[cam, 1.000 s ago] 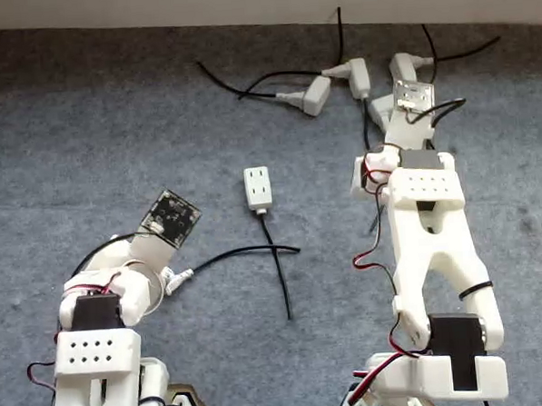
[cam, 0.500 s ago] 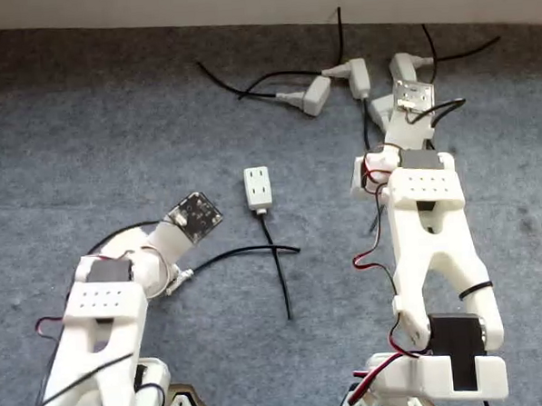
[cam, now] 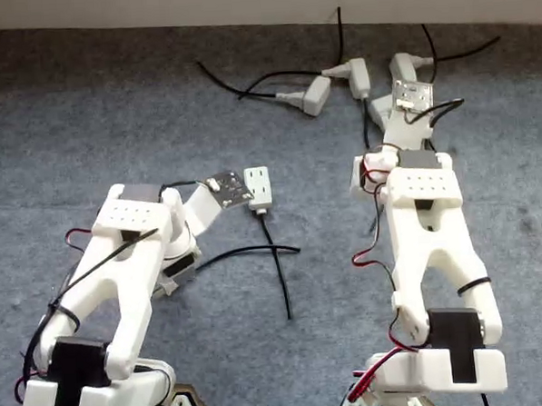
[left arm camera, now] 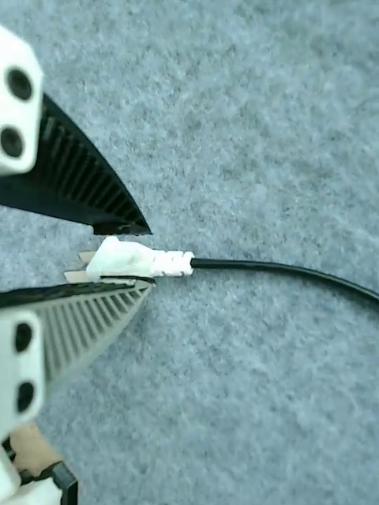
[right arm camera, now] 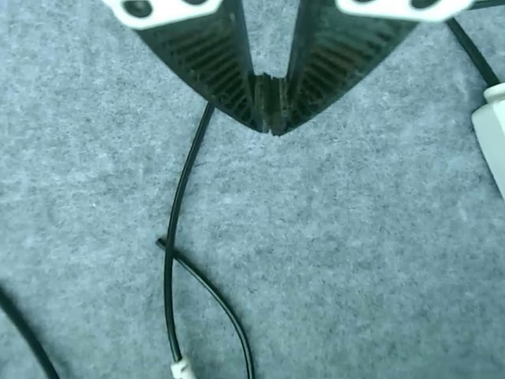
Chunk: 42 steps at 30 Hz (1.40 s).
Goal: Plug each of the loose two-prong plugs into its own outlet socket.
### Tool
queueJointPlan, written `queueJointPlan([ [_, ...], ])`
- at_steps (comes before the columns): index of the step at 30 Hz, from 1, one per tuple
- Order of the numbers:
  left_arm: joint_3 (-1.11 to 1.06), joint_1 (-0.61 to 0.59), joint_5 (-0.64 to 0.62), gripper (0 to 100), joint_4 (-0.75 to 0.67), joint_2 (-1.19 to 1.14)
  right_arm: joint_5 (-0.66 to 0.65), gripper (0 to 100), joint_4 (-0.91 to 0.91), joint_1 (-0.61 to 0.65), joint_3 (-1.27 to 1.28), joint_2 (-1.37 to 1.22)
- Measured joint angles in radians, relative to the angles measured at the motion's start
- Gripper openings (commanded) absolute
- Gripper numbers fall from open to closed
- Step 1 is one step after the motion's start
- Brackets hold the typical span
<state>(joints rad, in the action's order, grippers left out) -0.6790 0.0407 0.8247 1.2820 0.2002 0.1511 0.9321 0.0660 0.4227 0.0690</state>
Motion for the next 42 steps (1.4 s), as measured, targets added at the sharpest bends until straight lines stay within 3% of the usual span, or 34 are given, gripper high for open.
queueJointPlan([
  [13,-0.028,-0.002,0.089,10,0.048,-0.015,0.000,0.6,0.002,0.000,-0.025,-0.110],
  [22,-0.135,-0.015,0.089,10,-0.129,-0.012,0.000,0.6,0.009,0.000,-0.025,-0.110],
  [28,-0.149,-0.069,0.091,10,-0.167,-0.012,0.000,0.6,0.009,0.000,-0.025,-0.110],
  [36,-0.144,-0.143,0.209,10,-0.173,-0.012,0.000,0.6,0.009,0.000,-0.025,-0.110],
  [42,-0.064,-0.207,0.229,10,-0.164,-0.014,0.000,0.6,0.009,0.000,-0.025,-0.110],
])
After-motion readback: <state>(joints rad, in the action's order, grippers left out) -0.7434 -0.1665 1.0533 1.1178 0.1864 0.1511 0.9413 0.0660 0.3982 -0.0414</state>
